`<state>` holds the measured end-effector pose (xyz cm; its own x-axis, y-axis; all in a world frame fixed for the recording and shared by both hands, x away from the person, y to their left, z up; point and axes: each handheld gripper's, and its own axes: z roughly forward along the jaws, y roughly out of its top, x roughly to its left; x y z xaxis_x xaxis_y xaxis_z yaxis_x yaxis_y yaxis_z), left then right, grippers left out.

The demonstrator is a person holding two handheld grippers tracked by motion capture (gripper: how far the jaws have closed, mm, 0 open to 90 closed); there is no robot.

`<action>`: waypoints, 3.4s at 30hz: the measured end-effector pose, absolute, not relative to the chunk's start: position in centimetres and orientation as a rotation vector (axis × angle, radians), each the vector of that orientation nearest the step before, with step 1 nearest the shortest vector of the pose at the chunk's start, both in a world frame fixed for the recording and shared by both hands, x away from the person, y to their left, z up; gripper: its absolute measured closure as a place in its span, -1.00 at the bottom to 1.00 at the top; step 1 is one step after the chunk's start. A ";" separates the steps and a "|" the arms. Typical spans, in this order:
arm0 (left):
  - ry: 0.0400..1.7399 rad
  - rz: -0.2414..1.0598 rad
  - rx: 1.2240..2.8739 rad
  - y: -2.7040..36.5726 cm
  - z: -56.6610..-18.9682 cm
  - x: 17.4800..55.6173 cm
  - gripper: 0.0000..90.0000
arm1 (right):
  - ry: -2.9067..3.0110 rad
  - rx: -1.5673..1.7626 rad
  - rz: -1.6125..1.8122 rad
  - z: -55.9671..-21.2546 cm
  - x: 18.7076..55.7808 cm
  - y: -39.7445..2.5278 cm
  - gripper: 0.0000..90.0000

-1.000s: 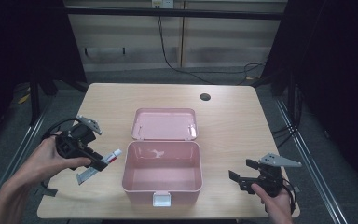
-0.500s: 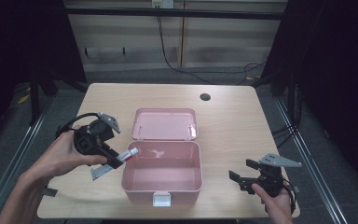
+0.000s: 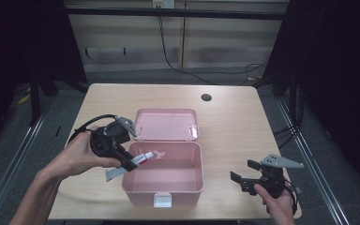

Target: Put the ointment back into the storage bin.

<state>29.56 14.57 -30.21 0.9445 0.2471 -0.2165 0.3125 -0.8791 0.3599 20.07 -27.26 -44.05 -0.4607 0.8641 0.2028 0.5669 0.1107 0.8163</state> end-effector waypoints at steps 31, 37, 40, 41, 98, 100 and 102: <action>0.262 -0.276 2.757 7.7 -32.8 29.6 0.57 | 2.073 1.397 1.286 -44.0 20.0 -27.3 -0.71; 0.245 -0.294 2.790 6.5 -34.4 29.6 0.57 | 2.075 1.403 1.287 -44.0 20.0 -27.2 -0.71; 0.240 -0.308 2.800 6.0 -35.0 29.7 0.57 | 2.075 1.398 1.290 -44.0 20.0 -27.2 -0.71; 0.239 -0.307 2.801 5.8 -35.2 29.7 0.57 | 2.075 1.397 1.289 -44.0 20.0 -27.2 -0.71; 0.170 -0.482 2.943 1.9 -43.8 30.0 0.57 | 2.086 1.397 1.281 -44.1 20.0 -27.1 -0.71; 0.181 -0.485 2.940 1.9 -43.9 30.0 0.57 | 2.086 1.396 1.283 -44.1 20.0 -27.1 -0.71; 0.181 -0.479 2.951 1.8 -44.1 29.9 0.57 | 2.084 1.397 1.281 -44.1 20.0 -27.2 -0.71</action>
<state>29.91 1.78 -44.11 0.9418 0.0951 -0.3225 0.1417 -0.9821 0.1244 20.01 -27.16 -44.10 -0.4689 0.8595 0.2034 0.5697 0.1183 0.8133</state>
